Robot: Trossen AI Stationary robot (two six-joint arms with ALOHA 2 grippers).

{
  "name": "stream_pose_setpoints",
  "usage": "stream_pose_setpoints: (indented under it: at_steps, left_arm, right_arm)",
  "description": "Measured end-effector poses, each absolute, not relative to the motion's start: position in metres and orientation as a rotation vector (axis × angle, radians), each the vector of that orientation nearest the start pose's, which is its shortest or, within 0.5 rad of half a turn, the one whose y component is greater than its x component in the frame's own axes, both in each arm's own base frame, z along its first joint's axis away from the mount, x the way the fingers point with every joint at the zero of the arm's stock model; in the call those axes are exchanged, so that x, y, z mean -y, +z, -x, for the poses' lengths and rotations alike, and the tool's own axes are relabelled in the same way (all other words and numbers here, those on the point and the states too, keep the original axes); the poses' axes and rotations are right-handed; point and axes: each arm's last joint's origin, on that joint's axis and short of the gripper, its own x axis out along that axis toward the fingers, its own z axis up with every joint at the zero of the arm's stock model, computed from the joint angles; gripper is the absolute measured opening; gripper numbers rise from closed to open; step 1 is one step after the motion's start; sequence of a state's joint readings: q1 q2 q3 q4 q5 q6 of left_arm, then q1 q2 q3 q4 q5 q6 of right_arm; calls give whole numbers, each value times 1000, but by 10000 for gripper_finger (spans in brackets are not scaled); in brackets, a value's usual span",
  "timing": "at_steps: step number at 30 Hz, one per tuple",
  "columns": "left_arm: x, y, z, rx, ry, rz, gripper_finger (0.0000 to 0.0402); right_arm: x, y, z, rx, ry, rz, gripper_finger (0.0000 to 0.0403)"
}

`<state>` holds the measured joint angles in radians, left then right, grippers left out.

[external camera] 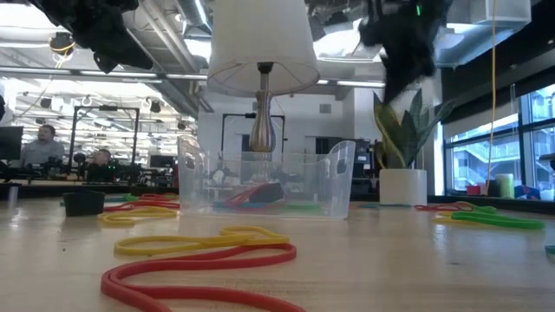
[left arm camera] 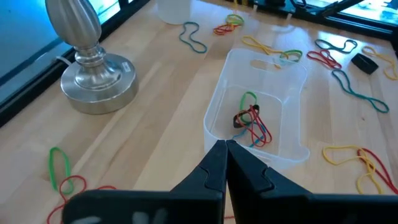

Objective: Pick and place rubber bands into bin
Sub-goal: Put the yellow rubber band into the transparent bin

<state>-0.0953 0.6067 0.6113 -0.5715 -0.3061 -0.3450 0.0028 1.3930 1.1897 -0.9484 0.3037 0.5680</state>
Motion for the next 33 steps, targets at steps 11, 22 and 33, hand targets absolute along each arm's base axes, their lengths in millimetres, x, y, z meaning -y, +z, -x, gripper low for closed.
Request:
stream_pose_setpoints:
  at_steps: [11,22,33]
  left_arm:
    - [3,264,-128,-513,303,220,6]
    - [3,264,-128,-512,307,224,1]
    - [3,264,-128,-511,310,226,5]
  right_arm:
    - [-38,287,-338,-767,-377,-228,0]
    - [-45,207,-380,-1001,-370,-227,0]
    - [-44,207,-379,-1012,-386,-255,78]
